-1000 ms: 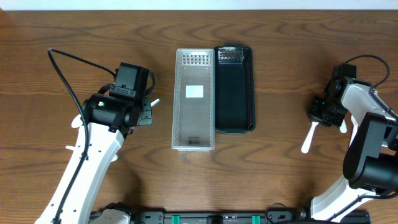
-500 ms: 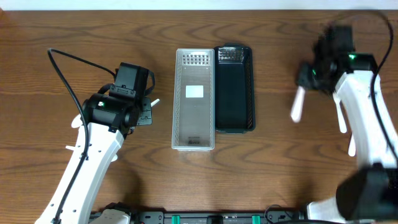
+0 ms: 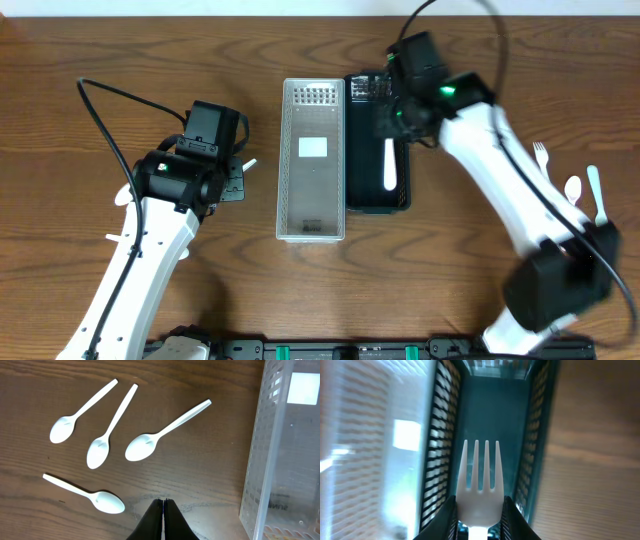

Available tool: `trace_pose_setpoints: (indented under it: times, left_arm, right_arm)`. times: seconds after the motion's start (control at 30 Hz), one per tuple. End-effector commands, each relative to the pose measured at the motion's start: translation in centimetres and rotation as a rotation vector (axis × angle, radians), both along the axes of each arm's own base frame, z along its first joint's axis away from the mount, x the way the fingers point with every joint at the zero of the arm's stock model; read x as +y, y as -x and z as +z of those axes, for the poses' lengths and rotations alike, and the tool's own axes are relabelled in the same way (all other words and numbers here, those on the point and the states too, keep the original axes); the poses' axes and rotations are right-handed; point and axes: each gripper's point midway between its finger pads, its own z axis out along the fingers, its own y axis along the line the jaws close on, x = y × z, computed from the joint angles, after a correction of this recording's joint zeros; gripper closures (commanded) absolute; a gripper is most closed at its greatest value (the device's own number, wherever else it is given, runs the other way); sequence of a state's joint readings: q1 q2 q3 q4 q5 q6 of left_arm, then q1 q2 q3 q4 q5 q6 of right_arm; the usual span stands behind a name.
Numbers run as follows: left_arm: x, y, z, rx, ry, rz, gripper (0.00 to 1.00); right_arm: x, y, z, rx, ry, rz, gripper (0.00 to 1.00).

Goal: Pack container
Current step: 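Carry the fork into the dark basket and release it, then grasp the second white fork with the right gripper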

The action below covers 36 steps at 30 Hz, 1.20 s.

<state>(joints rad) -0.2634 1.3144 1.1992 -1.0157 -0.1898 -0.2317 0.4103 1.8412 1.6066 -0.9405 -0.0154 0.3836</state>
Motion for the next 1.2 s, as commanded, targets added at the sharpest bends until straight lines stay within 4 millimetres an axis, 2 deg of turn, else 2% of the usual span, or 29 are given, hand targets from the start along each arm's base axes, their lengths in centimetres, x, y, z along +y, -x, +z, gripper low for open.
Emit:
trace_pose_setpoints:
  times: [0.0,0.1,0.23,0.27,0.3,0.37,0.43,0.53,0.6,0.63,0.7,0.77,0.87,0.9,0.97,1.03,1.17]
  left_arm:
    - [0.2,0.2,-0.1,0.008,-0.006,-0.003,0.94]
    - [0.2,0.2,-0.1,0.008,-0.006,-0.003,0.94]
    - [0.2,0.2,-0.1,0.007,-0.006,-0.003,0.94]
    - [0.2,0.2,-0.1,0.007,-0.006,-0.003,0.94]
    - [0.2,0.2,-0.1,0.007,-0.006,-0.003,0.94]
    - [0.2,0.2,-0.1,0.007,-0.006,-0.002,0.94]
    - [0.2,0.2,-0.1,0.007,-0.006,-0.003,0.94]
    - [0.2,0.2,-0.1,0.007,-0.006,-0.003,0.94]
    - [0.2,0.2,-0.1,0.008,-0.007,-0.003,0.94]
    - [0.2,0.2,-0.1,0.008,-0.007,-0.003,0.94]
    - [0.2,0.2,-0.1,0.008,-0.007,-0.002,0.94]
    - [0.2,0.2,-0.1,0.008,-0.007,-0.002,0.94]
    - [0.2,0.2,-0.1,0.008,-0.007,-0.003,0.94]
    - [0.2,0.2,-0.1,0.008,-0.007,-0.003,0.94]
    - [0.2,0.2,-0.1,0.008,-0.007,-0.003,0.94]
    - [0.2,0.2,-0.1,0.008,-0.007,-0.003,0.94]
    - [0.2,0.3,-0.2,0.012,-0.008,-0.003,0.94]
  right_arm:
    - [0.2,0.4,-4.7,0.110,0.040,-0.019,0.85]
    - [0.5,0.8,-7.4,0.180,0.050,-0.010,0.86]
    - [0.4,0.9,-8.1,0.197,0.058,-0.010,0.83]
    - [0.4,1.0,-8.1,0.197,0.058,-0.010,0.78]
    - [0.4,1.1,-8.0,0.200,0.059,-0.010,0.65]
    - [0.4,1.3,-8.0,0.206,0.061,0.002,0.48]
    - [0.5,1.3,-7.7,0.201,0.058,0.023,0.44]
    - [0.5,0.3,-5.3,0.142,0.043,0.043,0.42]
    - [0.2,-0.5,-2.5,0.085,0.026,0.036,0.42]
    - [-0.4,-1.1,-0.4,0.042,0.021,0.019,0.42]
    - [-2.2,-2.1,3.9,-0.049,0.010,-0.028,0.42]
    - [-5.5,-2.8,8.3,-0.146,0.008,-0.105,0.42]
    - [-11.5,-2.9,12.2,-0.237,0.031,-0.214,0.40]
    - [-13.7,-2.7,12.7,-0.241,0.048,-0.243,0.40]
    - [-17.9,-2.0,12.2,-0.203,0.086,-0.300,0.40]
    - [-21.8,-1.1,10.6,-0.129,0.130,-0.341,0.39]
    - [-27.5,-0.4,6.4,0.002,0.190,-0.348,0.31]
